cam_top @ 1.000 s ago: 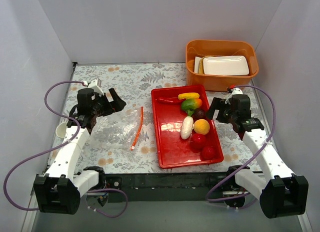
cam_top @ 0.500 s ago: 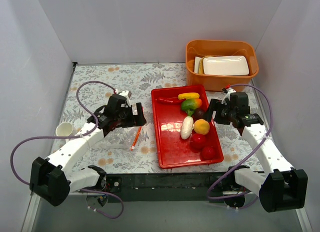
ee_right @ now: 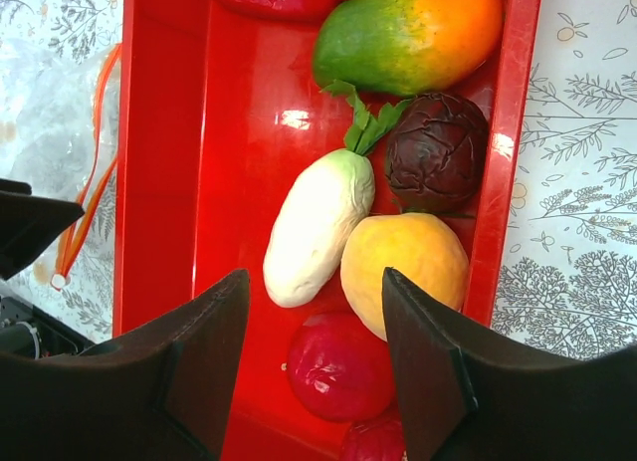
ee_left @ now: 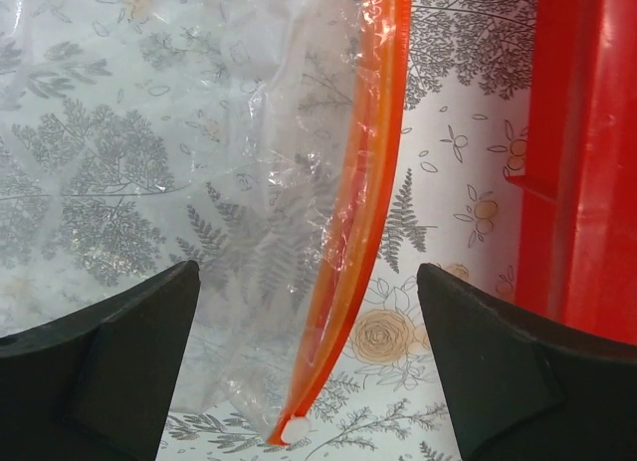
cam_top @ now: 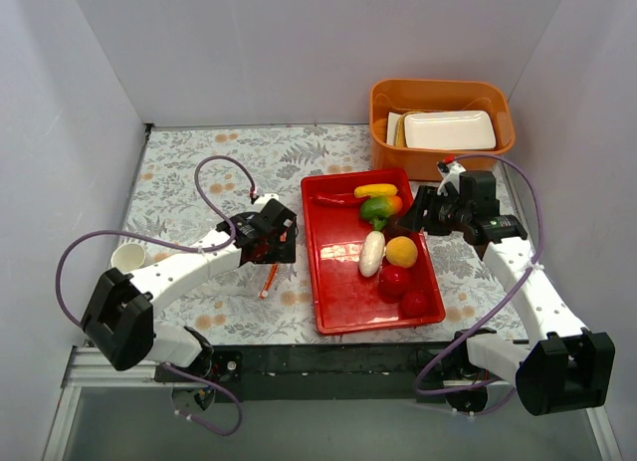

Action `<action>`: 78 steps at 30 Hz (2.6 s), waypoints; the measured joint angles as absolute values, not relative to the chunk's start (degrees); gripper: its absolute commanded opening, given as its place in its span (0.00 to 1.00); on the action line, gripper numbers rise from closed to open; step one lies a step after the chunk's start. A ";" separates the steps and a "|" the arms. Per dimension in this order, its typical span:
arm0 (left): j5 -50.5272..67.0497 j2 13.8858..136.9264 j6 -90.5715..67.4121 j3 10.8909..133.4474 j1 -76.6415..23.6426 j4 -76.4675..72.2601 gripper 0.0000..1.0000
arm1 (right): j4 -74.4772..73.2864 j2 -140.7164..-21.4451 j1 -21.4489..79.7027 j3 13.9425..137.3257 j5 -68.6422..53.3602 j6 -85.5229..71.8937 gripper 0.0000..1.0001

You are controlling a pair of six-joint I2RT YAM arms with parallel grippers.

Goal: Place the food in the zip-top bag and seal the zipper
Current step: Open the zipper of the food storage bag at the center of the board.

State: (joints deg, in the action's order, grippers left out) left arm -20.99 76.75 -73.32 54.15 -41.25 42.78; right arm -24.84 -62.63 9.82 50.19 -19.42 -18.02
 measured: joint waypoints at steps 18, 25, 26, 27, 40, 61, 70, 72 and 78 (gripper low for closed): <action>-26.46 84.93 -73.43 57.12 -42.50 42.02 0.21 | -25.61 -63.35 10.04 50.19 -21.02 -17.67 0.42; -27.83 84.93 -73.49 57.60 -42.50 41.98 0.00 | -25.61 -63.44 10.66 50.19 -22.79 -17.69 0.36; -27.97 84.93 -73.43 57.60 -42.52 42.00 0.00 | -25.58 -63.44 10.79 50.19 -23.07 -17.74 0.31; -28.03 84.93 -73.43 57.60 -42.50 42.00 0.00 | -25.58 -63.44 11.03 50.19 -23.35 -17.80 0.31; -26.13 76.79 -73.49 61.58 -42.52 41.60 0.00 | -16.82 -67.68 22.06 50.59 -29.39 -25.71 0.38; -24.29 64.84 -75.68 56.62 -42.52 38.65 0.00 | 6.07 -97.10 42.92 65.14 -33.47 -42.28 0.57; -24.21 62.00 -75.90 56.14 -42.50 38.13 0.00 | 6.24 -103.48 43.72 69.28 -32.75 -41.78 0.18; -24.23 61.82 -75.92 55.77 -42.50 38.11 0.00 | 6.13 -104.36 43.79 69.32 -32.64 -41.65 0.01; -25.71 61.67 -76.93 55.09 -42.50 39.07 0.00 | 3.60 -105.38 43.99 69.34 -29.08 -40.75 0.01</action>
